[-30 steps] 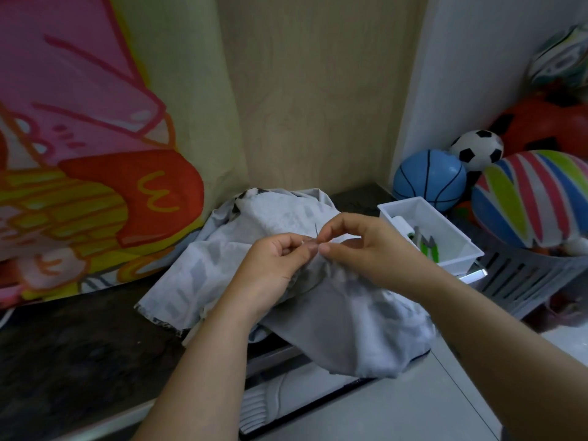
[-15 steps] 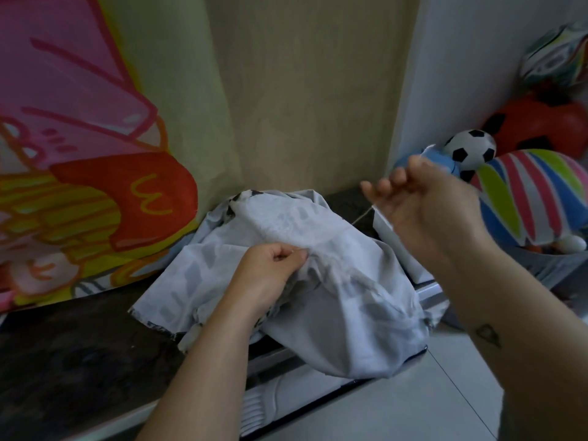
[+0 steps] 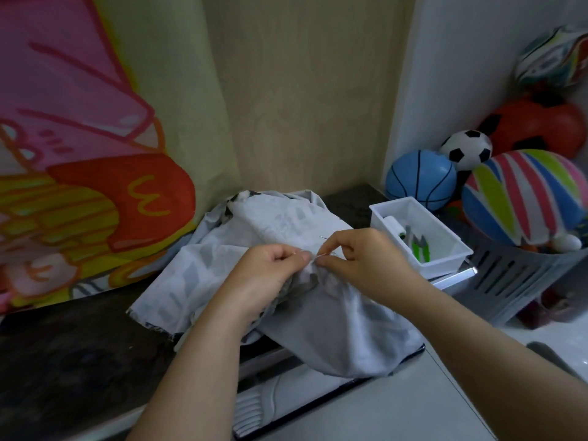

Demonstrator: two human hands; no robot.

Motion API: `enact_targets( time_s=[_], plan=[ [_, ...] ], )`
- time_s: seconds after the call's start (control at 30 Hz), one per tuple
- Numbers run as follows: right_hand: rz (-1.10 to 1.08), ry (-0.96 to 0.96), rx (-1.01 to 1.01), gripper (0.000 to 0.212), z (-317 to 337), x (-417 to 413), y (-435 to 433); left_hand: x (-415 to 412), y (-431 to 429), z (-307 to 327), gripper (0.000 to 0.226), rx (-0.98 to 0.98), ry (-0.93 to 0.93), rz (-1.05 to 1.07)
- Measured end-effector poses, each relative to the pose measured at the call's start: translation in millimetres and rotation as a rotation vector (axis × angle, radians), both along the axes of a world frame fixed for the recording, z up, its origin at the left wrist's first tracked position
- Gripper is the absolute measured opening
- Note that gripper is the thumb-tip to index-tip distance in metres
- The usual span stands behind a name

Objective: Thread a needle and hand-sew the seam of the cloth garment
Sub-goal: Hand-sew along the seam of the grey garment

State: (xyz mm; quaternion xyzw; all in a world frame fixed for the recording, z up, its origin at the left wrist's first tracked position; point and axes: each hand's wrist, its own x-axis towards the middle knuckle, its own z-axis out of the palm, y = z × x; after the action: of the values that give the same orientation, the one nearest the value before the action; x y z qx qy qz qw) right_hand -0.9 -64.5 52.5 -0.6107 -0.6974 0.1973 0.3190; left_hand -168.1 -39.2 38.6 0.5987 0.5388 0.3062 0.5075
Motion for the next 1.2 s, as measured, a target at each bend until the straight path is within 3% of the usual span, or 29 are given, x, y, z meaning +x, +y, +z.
enact_targets(
  time_s=[0.1, 0.17, 0.23, 0.33, 0.4, 0.47, 0.53, 0.6, 0.67, 0.77, 0.83, 0.97, 1.07, 1.2],
  plan=[
    [0.036, 0.081, 0.014, 0.013, 10.3, 4.9, -1.7, -2.9, 2.8, -2.5, 0.019, -0.025, -0.014, 0.007],
    [0.056, 0.234, 0.000, 0.015, 16.7, 7.1, -2.0, -3.7, 4.2, -3.6, 0.019, -0.043, -0.020, 0.014],
    [0.095, 0.529, -0.062, 0.017, 21.5, 5.4, -2.1, -3.7, 5.1, -4.7, 0.018, -0.048, -0.014, 0.023],
    [0.245, 1.222, -0.245, 0.013, 30.2, -0.1, -1.9, -1.4, 5.8, -6.0, 0.020, -0.046, -0.023, 0.084],
    [0.343, 1.457, -0.434, 0.012, 37.8, 4.1, -4.2, 0.1, 5.7, -6.0, 0.020, -0.044, -0.039, 0.139],
    [0.587, 1.558, -0.743, 0.014, 38.1, 15.2, -6.8, 0.6, 6.9, -6.2, 0.019, -0.025, -0.021, 0.164],
    [0.788, 1.339, -0.945, 0.008, 34.9, 21.9, -9.6, -0.3, 8.1, -6.1, 0.019, -0.015, -0.027, 0.187],
    [0.655, 0.890, -0.909, 0.021, 29.4, 22.1, -10.7, -1.0, 8.3, -5.4, 0.018, 0.001, -0.025, 0.186],
    [0.394, 0.637, -0.794, 0.032, 25.1, 15.6, -9.2, -0.9, 7.0, -4.3, 0.016, 0.030, -0.020, 0.150],
    [0.128, 0.520, -0.582, 0.029, 20.2, 4.0, -7.1, 1.3, 4.6, -2.5, 0.015, 0.058, -0.037, 0.108],
    [0.080, 0.462, -0.490, 0.026, 15.5, -3.5, -7.5, 2.6, 2.5, -1.2, 0.016, 0.055, -0.059, 0.079],
    [0.014, 0.149, -0.229, 0.023, 7.0, -12.7, -6.8, 1.7, 1.1, -0.6, 0.021, 0.062, -0.041, 0.001],
    [0.022, 0.170, -0.143, 0.020, 4.2, -9.6, -3.0, -0.3, 1.9, -1.3, 0.019, 0.077, -0.034, 0.041],
    [0.041, 0.467, -0.045, 0.021, 11.5, -2.4, -3.2, -2.1, 2.1, -1.6, 0.017, 0.072, -0.003, 0.076]
  ],
)
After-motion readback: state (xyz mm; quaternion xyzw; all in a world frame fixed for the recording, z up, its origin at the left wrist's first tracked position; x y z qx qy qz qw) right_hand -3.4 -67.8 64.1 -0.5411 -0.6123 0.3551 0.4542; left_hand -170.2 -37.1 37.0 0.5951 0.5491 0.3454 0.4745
